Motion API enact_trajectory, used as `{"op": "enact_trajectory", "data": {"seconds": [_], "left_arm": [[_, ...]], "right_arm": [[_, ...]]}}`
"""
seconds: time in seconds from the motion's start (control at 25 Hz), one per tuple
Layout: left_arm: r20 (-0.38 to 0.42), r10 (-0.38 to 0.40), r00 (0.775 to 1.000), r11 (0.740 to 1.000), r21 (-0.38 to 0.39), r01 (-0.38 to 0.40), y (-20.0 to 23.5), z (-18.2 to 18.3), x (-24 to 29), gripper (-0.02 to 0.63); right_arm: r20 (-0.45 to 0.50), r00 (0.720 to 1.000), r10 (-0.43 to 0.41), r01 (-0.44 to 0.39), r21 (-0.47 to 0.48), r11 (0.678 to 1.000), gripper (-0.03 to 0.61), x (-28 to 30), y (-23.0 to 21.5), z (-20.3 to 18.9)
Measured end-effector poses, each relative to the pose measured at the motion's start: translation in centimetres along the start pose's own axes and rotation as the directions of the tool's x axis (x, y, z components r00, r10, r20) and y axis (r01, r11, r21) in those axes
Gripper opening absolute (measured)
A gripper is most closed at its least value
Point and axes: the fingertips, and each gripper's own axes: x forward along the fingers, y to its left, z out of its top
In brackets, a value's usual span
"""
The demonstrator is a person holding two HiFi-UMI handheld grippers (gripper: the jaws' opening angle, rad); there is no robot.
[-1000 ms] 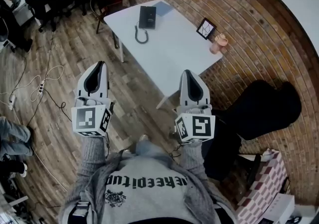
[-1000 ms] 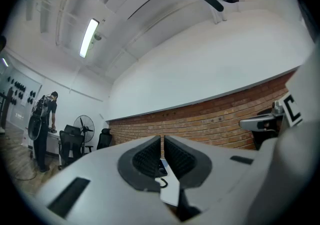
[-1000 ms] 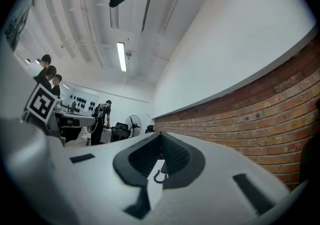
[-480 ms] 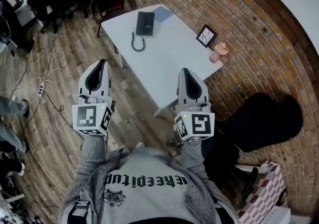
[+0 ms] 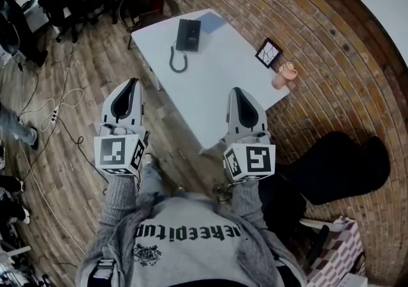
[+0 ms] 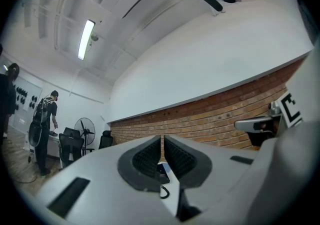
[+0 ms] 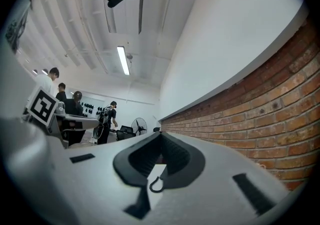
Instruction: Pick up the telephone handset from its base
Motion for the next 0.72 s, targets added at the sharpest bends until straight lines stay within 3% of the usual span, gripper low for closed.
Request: {"op": "enact_trajectory", "data": {"seconds": [0.4, 0.72], "left_arm": [[-0.014, -0.01, 1.0, 1.0, -0.014, 0.01, 4.3, -2.6, 5.6, 0.021], [-0.019, -0.038, 0.999, 0.999, -0.031, 0.038, 10.1, -3.7, 12.0, 0.021]], "right_arm": [[-0.02, 0.999, -0.026, 0.026, 0.0, 1.0, 0.003, 6.6, -0.2, -2.0], [-0.028, 0.997, -0.066, 0.066, -0.014, 0.998, 0.003, 14.4, 0.7, -3.0]]}}
